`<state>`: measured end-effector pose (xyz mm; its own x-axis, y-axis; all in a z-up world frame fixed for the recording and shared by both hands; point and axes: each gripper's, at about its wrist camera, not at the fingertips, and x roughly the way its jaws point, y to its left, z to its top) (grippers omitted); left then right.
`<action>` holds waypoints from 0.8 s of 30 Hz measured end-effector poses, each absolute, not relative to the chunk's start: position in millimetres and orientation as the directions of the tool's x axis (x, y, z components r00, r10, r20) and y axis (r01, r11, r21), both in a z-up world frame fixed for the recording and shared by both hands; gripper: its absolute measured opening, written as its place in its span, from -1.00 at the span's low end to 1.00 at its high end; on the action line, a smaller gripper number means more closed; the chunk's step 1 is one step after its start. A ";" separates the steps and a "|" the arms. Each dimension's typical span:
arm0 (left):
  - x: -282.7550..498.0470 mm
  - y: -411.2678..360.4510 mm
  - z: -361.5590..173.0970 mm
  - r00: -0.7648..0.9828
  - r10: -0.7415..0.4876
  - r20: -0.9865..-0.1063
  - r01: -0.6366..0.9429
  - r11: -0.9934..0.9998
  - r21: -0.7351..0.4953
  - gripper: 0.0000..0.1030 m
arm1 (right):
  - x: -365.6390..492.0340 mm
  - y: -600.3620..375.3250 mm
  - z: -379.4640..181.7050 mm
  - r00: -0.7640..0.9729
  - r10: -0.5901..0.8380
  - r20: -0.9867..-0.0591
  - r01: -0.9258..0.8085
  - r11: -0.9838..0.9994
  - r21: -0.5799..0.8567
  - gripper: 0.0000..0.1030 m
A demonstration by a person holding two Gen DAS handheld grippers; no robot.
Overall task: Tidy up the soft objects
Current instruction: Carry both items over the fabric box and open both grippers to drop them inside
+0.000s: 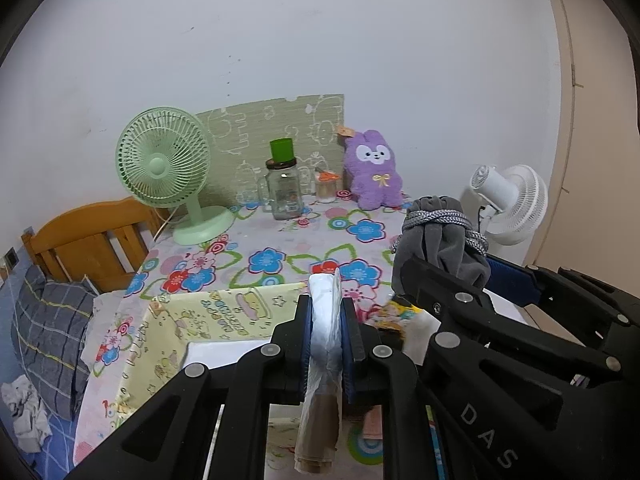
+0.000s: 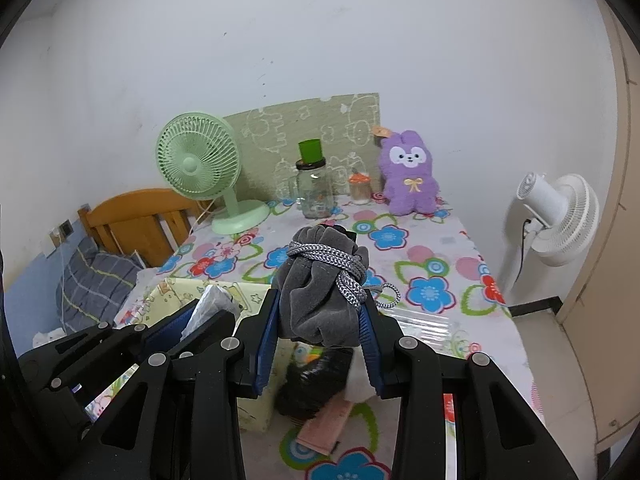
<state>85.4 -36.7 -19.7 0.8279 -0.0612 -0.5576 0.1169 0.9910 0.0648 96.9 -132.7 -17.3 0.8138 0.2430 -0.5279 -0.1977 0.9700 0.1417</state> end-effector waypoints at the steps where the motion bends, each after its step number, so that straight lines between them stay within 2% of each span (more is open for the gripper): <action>1: 87.2 -32.8 -20.3 0.827 -0.056 -0.559 0.111 0.992 0.064 -0.78 | 98.8 -128.7 -17.8 0.812 0.246 -0.530 -0.202 0.969 0.141 -0.21; 24: 125.8 42.1 -41.9 0.809 0.051 -0.585 0.005 0.996 0.094 -0.77 | 138.8 -50.9 -34.8 0.746 0.339 -0.573 -0.306 0.939 0.157 -0.21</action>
<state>125.8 42.1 -41.9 0.8093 0.0511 -0.5851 0.0051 0.9956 0.0940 138.8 -50.9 -34.8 0.7457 0.3393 -0.5734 -0.3062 0.9389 0.1574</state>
